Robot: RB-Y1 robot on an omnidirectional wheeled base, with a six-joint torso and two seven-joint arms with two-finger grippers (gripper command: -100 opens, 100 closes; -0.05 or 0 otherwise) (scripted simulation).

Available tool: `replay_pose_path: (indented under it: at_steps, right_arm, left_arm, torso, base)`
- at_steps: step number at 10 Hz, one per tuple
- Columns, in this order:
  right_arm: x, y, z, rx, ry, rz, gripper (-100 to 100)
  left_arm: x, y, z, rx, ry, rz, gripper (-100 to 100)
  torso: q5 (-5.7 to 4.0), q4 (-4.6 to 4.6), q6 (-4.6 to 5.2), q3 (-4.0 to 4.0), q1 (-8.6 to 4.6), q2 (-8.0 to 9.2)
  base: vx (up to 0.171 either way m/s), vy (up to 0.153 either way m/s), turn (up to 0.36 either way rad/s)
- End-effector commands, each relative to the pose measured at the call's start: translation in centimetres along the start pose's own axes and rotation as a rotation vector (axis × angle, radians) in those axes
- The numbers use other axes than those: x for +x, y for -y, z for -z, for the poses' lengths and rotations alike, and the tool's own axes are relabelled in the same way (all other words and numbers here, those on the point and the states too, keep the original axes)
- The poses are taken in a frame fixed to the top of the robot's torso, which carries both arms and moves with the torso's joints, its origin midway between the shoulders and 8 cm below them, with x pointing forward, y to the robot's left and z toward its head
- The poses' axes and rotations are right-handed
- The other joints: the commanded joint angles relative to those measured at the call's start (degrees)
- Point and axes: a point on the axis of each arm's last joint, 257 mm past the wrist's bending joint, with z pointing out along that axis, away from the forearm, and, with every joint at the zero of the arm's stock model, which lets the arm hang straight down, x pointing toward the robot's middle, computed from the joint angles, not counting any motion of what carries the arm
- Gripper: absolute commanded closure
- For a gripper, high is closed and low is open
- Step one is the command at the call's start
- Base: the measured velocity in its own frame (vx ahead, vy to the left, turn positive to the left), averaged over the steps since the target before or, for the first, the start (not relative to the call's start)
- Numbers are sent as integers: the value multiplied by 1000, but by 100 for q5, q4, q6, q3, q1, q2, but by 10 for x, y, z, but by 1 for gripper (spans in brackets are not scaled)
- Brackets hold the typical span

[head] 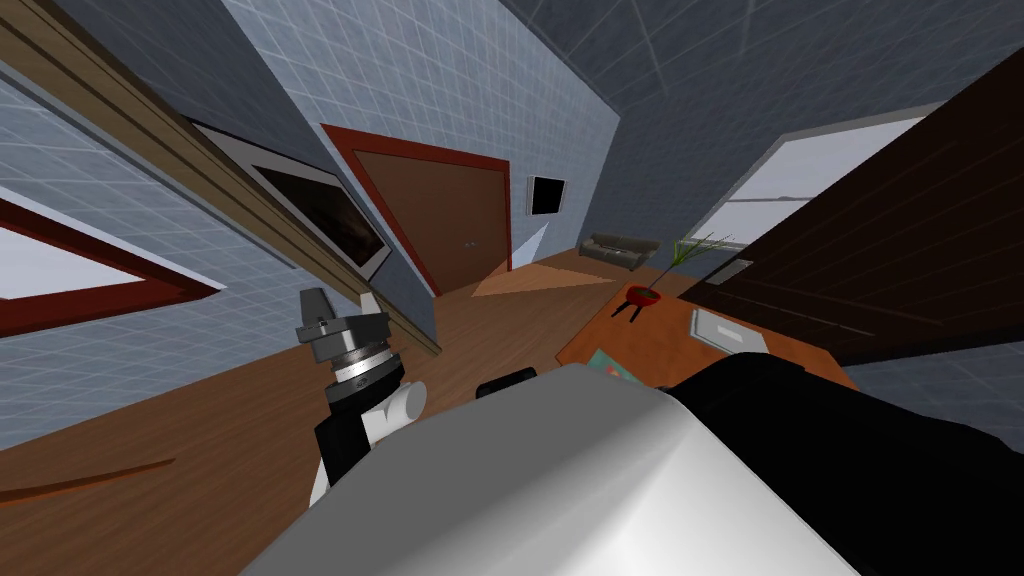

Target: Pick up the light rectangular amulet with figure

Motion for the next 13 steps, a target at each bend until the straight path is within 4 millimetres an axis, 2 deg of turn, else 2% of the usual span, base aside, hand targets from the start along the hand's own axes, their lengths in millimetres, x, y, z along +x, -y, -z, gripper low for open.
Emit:
replay_pose_path:
  at_steps: [1, 2, 4, 5, 6, 10, 11, 12, 13]
  right_arm:
    - [0, 0, 0, 0, 0, 0, 0]
    - [-3, -9, -11, 0, 3, -8, -100]
    - [-6, -20, -25, 0, 5, -18, -100]
    - [-7, -17, -21, -4, 6, -13, -100]
    - [-7, -17, -21, -1, 5, -14, 100]
    - [-7, -18, -21, -4, 6, -14, 100]
    - [-7, -18, -21, -3, 6, -14, 0]
    - [-2, -7, -8, 0, 2, -6, 100]
    - [-2, -7, -8, 0, 2, -6, 100]
  left_arm:
    - [0, 0, 0, 0, 0, 0, 0]
    - [0, 0, 0, 0, 0, 0, 0]
    - [0, 0, 0, 0, 0, 0, 0]
    - [0, 0, 0, 0, 0, 0, 0]
    - [0, 0, 0, 0, 0, 0, 0]
    - [0, 0, 0, 0, 0, 0, 0]
    - [0, 0, 0, 0, 0, 0, 0]
    - [0, 0, 0, 0, 0, 0, 0]
    - [0, 0, 0, 0, 0, 0, 0]
  torso:
    - [0, 0, 0, 0, 0, 0]
    - [-3, 5, 1, 12, -9, 19]
    - [-9, 9, 0, 22, -35, 37]
    - [-11, 10, 1, 25, -41, 41]
    - [-8, 10, 2, 24, -30, 39]
    - [-9, 11, -1, 22, -29, 34]
    - [-10, 10, -1, 21, -30, 34]
    - [-10, 10, -1, 21, -30, 33]
    - [-3, 9, 3, 18, -16, 28]
  base:
    - [12, 6, 0]
    - [-8, -31, 49]
    - [-19, -63, 66]
    - [-11, -32, 15]
    - [-2, -6, -3]
    - [0, 0, 0]
    - [0, 0, 0]
    - [20, 45, -94]
    - [24, 57, -48]
